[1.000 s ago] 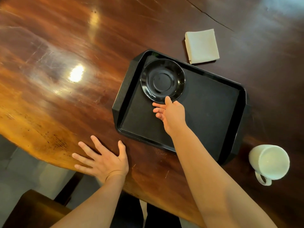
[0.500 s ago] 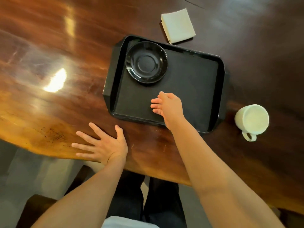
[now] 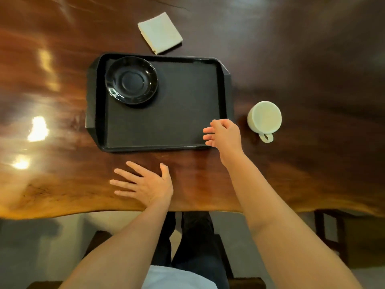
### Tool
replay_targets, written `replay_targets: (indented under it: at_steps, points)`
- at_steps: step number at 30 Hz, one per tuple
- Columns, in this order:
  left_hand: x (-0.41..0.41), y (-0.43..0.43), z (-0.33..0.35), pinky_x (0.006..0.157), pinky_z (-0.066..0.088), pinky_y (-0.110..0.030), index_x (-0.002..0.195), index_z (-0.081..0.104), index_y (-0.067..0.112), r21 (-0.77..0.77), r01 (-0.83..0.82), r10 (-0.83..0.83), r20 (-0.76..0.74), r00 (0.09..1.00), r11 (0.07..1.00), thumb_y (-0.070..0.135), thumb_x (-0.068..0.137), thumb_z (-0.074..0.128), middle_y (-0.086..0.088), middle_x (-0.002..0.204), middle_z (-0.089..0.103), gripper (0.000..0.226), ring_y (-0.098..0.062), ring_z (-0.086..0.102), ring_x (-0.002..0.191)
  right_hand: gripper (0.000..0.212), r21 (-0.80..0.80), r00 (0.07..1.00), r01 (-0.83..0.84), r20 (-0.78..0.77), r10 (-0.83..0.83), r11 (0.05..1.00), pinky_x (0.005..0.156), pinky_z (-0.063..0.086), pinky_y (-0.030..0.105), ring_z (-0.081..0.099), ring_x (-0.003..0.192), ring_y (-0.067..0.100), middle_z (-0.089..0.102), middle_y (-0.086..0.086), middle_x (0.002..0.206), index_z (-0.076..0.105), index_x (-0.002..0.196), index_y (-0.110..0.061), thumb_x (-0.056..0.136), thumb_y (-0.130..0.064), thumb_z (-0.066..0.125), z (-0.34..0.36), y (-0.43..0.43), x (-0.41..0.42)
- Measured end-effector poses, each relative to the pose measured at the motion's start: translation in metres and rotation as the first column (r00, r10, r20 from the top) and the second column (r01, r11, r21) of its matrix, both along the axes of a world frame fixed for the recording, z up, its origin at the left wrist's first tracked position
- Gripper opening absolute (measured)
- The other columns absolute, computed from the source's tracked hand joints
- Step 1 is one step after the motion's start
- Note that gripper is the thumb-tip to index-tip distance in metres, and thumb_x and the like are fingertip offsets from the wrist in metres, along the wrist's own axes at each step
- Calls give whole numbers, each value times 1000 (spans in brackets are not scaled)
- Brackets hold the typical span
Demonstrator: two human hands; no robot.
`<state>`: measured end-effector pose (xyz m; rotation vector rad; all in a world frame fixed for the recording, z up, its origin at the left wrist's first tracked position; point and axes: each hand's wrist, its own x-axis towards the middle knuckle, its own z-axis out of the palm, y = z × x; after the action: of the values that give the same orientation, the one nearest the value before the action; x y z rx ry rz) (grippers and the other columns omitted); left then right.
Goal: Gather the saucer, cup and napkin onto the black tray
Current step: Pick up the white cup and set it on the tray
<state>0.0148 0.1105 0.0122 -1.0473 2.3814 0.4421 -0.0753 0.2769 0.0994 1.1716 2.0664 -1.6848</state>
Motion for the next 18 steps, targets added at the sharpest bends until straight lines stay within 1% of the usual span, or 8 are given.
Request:
replay_targets:
  at_steps: [3,5,8,11,13,15,16,18]
  points:
    - [-6,32,4,120,0,-67,160,-2,9,31,53,-52,-3,999,998,75,82,49,-24,167,-9,114,-52,-13,151,14,47,997,66,-37,-64,997,58,56,25,70,69,16,76,6,86,63,105,-12,100,-21,53,12,32,11]
    - [-8,44,3,120,-1,-67,159,-3,7,32,41,-41,-12,999,999,75,80,49,-24,167,-9,117,-51,-13,151,14,74,992,112,-66,-107,991,55,56,24,68,65,14,75,4,83,63,105,-12,100,-20,53,20,49,19]
    - [-11,51,0,120,-2,-68,159,-1,5,16,20,-20,-14,1000,1000,76,81,45,-25,167,-6,115,-51,-11,151,14,127,983,175,-84,-166,976,53,56,21,67,63,12,75,4,84,63,107,-15,101,-22,53,24,71,30]
    - [-10,51,-6,120,-1,-67,160,5,6,-34,-4,3,-49,999,999,75,83,39,-24,167,-3,108,-49,-8,152,14,208,974,227,-71,-216,952,54,54,20,68,66,12,75,3,88,63,106,-19,101,-25,52,21,90,37]
    - [-10,52,-8,120,0,-67,160,7,7,-36,-21,19,-65,998,999,73,82,36,-23,167,-1,106,-49,-6,153,12,264,965,263,-63,-256,928,61,58,25,70,74,14,74,1,93,61,104,-23,99,-27,51,15,101,41]
    - [-10,54,-7,120,1,-68,159,9,7,-58,-19,15,-71,997,998,72,82,38,-23,167,1,105,-50,-4,153,5,340,957,287,-67,-281,895,78,62,40,70,87,19,69,-2,98,57,96,-30,94,-31,53,6,111,43]
    - [-10,56,-5,120,1,-68,159,9,7,-28,-29,27,-70,997,999,71,82,39,-23,167,1,104,-50,-4,153,3,365,954,295,-62,-293,883,83,61,45,68,92,20,67,-2,100,56,96,-31,93,-32,54,3,116,43]
    - [-8,56,-8,120,1,-68,159,9,7,-43,-16,12,-94,995,999,70,82,39,-23,167,2,104,-50,-3,153,14,387,945,315,-46,-323,867,87,60,44,64,98,19,62,0,109,55,106,-25,94,-32,58,-1,123,40]
